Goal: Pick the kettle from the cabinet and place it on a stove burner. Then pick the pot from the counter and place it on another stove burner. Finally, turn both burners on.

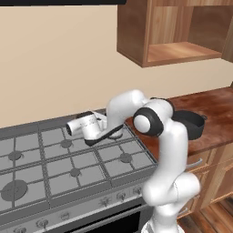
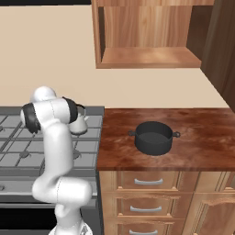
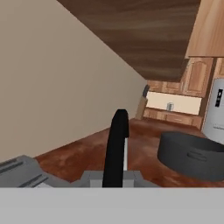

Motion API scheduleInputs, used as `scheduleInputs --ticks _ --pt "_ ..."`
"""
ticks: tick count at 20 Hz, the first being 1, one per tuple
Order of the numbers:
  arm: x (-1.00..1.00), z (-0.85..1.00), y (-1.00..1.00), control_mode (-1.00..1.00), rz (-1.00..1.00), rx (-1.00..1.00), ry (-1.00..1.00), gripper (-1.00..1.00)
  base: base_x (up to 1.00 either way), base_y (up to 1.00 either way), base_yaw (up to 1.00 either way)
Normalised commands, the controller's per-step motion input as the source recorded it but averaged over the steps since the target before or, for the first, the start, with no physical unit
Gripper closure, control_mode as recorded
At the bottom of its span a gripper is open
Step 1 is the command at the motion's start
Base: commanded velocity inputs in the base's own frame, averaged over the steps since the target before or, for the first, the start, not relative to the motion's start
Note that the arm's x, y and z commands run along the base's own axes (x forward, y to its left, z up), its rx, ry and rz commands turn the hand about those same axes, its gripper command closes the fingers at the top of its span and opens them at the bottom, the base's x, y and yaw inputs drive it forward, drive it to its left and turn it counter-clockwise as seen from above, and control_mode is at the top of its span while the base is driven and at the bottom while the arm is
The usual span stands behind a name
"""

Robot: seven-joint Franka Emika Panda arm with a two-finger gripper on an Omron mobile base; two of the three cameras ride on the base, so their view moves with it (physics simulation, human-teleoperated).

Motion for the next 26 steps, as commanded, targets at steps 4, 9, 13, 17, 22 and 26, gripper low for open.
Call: scheduleInputs --ticks 4,9,13,17,22,26 --pt "0.25 -0.23 0.03 -1.0 0.0 -0.05 0.0 1.0 0.0 0.0 0.0" --pt "0.25 -0.19 0.07 -1.0 0.0 -0.03 -0.01 1.0 0.0 0.0 0.0" --pt "0.05 -0.12 0.03 -1.0 0.0 0.0 -0.05 1.0 0.0 0.0 0.0" --pt "0.03 -0.13 0.0 -1.0 0.0 0.0 0.0 -1.0 0.0 0.0 0.0" --pt "0.01 -0.03 0.0 -1.0 0.0 0.0 -0.05 -1.0 0.0 0.0 0.0" --pt "0.0 -0.06 0.0 -1.0 0.0 0.0 -0.06 -1.0 0.0 0.0 0.0"
